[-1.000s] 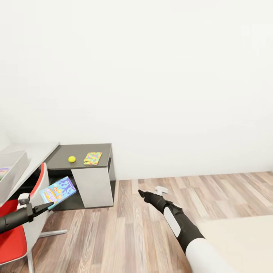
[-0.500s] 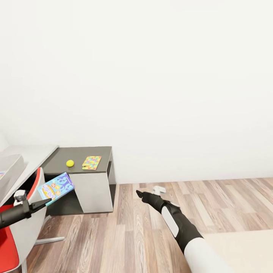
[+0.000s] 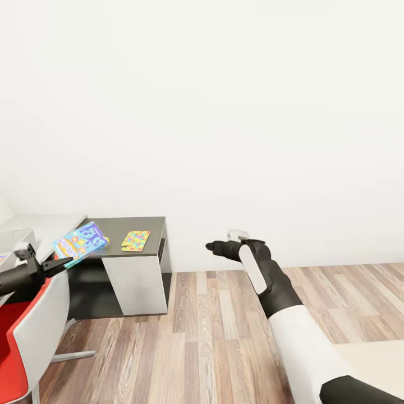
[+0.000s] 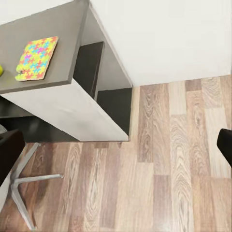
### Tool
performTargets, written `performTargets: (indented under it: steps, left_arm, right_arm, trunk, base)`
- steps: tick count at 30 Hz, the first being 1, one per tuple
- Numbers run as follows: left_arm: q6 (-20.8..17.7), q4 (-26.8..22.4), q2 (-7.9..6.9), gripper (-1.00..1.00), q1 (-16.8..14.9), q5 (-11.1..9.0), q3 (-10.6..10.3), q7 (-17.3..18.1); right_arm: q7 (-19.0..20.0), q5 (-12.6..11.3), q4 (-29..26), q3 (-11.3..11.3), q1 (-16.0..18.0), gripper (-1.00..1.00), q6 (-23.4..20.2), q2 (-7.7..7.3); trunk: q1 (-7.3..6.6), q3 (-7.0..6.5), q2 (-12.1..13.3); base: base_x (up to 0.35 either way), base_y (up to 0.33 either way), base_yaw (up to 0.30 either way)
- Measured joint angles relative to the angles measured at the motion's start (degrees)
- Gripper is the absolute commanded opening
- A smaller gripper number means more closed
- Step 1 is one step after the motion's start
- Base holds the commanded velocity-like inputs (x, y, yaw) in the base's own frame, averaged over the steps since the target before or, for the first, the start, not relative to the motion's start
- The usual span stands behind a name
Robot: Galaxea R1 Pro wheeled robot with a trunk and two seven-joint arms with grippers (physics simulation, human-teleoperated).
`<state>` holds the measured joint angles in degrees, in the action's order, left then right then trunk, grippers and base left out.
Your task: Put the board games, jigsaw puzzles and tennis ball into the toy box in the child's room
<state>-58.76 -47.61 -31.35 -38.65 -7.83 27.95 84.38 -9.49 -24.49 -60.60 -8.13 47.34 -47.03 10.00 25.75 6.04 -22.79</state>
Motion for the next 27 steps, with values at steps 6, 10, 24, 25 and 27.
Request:
performTargets:
  steps: [6,10,24,25,27]
  left_arm:
    - [-0.64,-0.57,-4.31,-1.00,-1.89,-0.34,0.02,0.48]
    - [-0.63,-1.53,-5.22,-1.00,-1.96,-0.37,-0.12,0.93]
    - [-0.63,-1.96,-5.57,-1.00,-1.97,-0.38,-0.12,1.43]
    - [-0.63,-1.95,-5.55,-1.00,-1.97,-0.37,-0.11,1.43]
    - [-0.63,-1.96,-5.53,-1.00,-1.98,-0.37,-0.10,1.44]
  right_arm:
    - [-0.21,-1.75,-3.58,0.10,0.87,1.00,-2.18,0.00]
    - [-0.27,-2.83,-3.85,-0.22,0.86,1.00,-2.23,0.00]
    - [-0.31,-3.17,-5.09,-0.47,0.87,1.00,-2.18,0.00]
    - [-0.30,-3.17,-5.11,-0.47,0.86,1.00,-2.17,0.00]
    - [-0.31,-3.18,-5.15,-0.46,0.85,1.00,-2.14,0.00]
  trunk:
    - [0.00,0.01,-0.01]
    - [0.00,0.01,0.00]
    - [-0.02,0.02,0.00]
    - [-0.02,0.02,0.00]
    - [-0.03,0.02,-0.01]
  base:
    - [0.000,0.000,0.010]
    - [0.000,0.000,0.196]
    - [0.078,-0.072,0.283]
    - [0.242,-0.163,0.290]
    - [0.272,-0.108,0.290]
